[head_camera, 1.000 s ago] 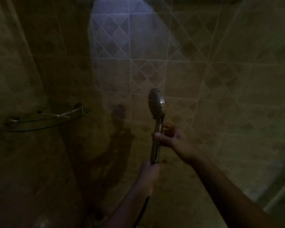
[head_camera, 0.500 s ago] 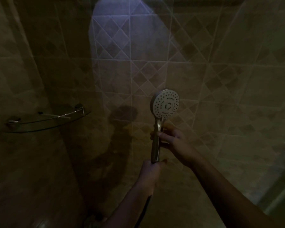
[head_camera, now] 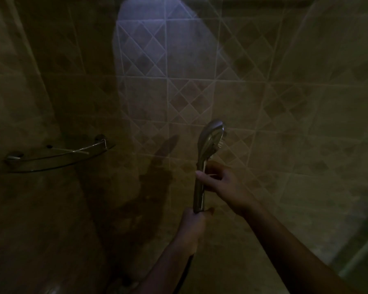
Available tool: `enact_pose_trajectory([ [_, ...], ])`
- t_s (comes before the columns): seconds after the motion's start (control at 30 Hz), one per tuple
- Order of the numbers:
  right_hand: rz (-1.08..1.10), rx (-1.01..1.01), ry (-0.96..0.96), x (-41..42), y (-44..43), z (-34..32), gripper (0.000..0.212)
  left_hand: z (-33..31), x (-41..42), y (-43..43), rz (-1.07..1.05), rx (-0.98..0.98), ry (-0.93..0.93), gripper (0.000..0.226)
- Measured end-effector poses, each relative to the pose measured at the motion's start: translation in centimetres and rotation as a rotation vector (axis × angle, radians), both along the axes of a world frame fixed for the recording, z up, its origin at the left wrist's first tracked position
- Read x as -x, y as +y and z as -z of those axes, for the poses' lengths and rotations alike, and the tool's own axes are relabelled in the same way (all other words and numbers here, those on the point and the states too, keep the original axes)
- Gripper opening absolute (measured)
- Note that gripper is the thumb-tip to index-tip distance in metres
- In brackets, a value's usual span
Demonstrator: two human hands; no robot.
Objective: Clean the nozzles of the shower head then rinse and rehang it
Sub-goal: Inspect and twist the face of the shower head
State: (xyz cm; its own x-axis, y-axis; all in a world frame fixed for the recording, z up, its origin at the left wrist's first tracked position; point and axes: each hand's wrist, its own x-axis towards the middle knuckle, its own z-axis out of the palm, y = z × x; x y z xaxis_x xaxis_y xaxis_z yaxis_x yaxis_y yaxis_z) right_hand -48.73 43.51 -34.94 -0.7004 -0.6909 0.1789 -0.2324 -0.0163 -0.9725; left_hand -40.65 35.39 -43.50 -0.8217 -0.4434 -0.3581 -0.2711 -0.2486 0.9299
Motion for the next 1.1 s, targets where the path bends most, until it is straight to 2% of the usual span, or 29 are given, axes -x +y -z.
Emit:
enact_pose_trajectory([
  [0.1,0.087,-0.042,0.095,0.2,-0.3,0.0,0.026,-0.4,-0.2,-0.1,0.028,-0.031,0.011,0.022],
  [0.17,0.051,-0.011,0.017,0.6,-0.3,0.1,0.024,-0.1,-0.1,-0.3,0.015,-0.005,0.017,0.025],
  [0.23,-0.012,0.001,-0.059,1.0,-0.1,0.1,0.02,0.2,0.0,-0.2,0.0,-0.011,0.033,0.019],
  [0.3,-0.05,-0.001,-0.066,0.8,0.0,0.1,0.014,0.3,0.1,-0.1,-0.005,-0.02,0.043,0.021],
  [0.37,-0.016,-0.034,0.015,0.2,-0.2,0.0,0.015,0.2,0.2,0.0,0.008,-0.029,0.04,0.028],
  [0.47,0.109,-0.047,0.123,-0.3,-0.6,-0.1,0.026,0.0,0.2,-0.1,0.029,-0.054,0.044,0.012],
  [0.53,0.122,-0.044,0.119,-0.2,-0.4,-0.5,0.024,0.1,0.1,-0.2,0.015,-0.065,0.038,0.022],
  [0.63,-0.013,-0.054,-0.01,0.1,0.3,-0.7,0.028,0.7,0.2,-0.1,-0.012,-0.061,0.035,0.036],
  [0.7,-0.067,-0.056,-0.038,-0.2,0.3,-0.7,0.028,0.5,0.1,-0.1,-0.011,-0.056,0.03,0.033],
  [0.8,0.02,-0.086,0.081,-0.7,-0.3,-0.6,0.028,0.1,-0.1,-0.2,0.011,-0.042,0.039,0.021],
  [0.87,0.066,-0.054,0.097,-0.7,-0.4,-0.5,0.027,-0.1,-0.3,-0.2,0.015,-0.035,0.035,0.026],
  [1.1,-0.103,0.043,-0.113,-0.1,-0.5,-0.3,0.02,-0.5,-0.9,-0.2,-0.004,0.009,0.006,0.027],
])
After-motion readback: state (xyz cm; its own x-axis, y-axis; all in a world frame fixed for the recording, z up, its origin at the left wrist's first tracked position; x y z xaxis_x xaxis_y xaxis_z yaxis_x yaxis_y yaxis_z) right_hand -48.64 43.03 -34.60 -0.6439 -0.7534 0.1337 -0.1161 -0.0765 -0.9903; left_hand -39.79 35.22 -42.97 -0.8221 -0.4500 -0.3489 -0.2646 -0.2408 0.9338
